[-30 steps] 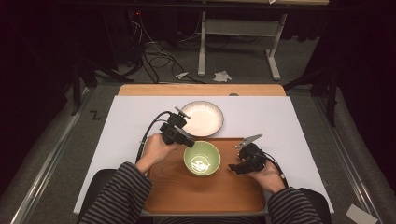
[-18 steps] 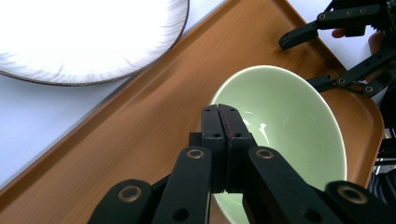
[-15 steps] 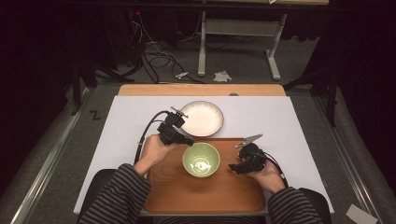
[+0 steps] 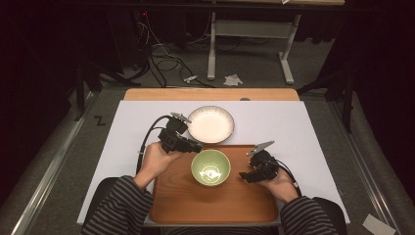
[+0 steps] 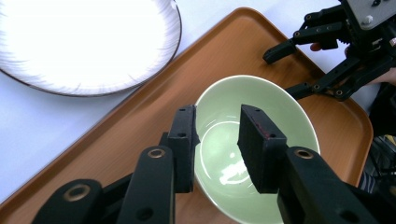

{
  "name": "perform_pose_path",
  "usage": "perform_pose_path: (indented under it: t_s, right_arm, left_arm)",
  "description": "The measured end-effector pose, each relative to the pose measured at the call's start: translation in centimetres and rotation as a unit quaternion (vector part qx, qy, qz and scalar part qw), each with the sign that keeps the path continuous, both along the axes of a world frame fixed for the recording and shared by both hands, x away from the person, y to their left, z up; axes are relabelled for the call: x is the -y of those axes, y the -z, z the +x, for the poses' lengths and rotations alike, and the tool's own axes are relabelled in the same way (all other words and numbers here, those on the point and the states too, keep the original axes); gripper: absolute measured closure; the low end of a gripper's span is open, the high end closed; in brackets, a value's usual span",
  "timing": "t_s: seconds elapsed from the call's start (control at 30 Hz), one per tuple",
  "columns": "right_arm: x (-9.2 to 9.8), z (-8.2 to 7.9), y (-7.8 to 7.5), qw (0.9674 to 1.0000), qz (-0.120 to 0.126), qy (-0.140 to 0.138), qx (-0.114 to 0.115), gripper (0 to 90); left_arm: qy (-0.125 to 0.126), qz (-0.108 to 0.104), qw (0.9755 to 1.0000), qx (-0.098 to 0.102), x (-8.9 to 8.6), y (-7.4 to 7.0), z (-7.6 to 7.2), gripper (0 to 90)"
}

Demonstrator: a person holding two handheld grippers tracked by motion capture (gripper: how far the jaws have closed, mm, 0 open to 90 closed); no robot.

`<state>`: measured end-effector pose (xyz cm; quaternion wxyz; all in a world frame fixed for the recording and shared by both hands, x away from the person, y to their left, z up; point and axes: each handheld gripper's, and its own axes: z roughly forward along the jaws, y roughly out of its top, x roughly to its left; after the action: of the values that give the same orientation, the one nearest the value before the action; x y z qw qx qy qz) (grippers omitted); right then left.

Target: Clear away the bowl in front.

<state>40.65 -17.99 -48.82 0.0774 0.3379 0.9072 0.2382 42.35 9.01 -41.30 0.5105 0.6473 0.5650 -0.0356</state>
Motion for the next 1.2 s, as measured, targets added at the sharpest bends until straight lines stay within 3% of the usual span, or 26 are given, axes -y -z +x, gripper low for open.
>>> perform_pose_path:
  t_s: [0.27,0.67,0.8,1.2]
  right_arm:
    - [-0.1,0.0,0.1,1.0,-0.001,-0.003,-0.002,40.1]
    - [0.0,0.0,0.0,1.0,0.0,-0.002,-0.002,40.1]
    - [0.0,0.0,0.0,1.0,0.0,-0.003,-0.002,40.1]
    - [0.0,0.0,-0.1,1.0,0.002,0.0,0.001,40.2]
  left_arm:
    - [-0.013,-0.007,0.9999,0.004,-0.9,-0.3,-0.6,60.5]
    - [-0.035,-0.013,0.9993,0.0,-2.4,0.5,-1.0,57.2]
    - [-0.053,-0.025,0.9983,0.005,-3.0,0.6,-1.0,57.2]
    - [-0.073,-0.019,0.9971,0.009,-4.3,1.1,-1.0,55.8]
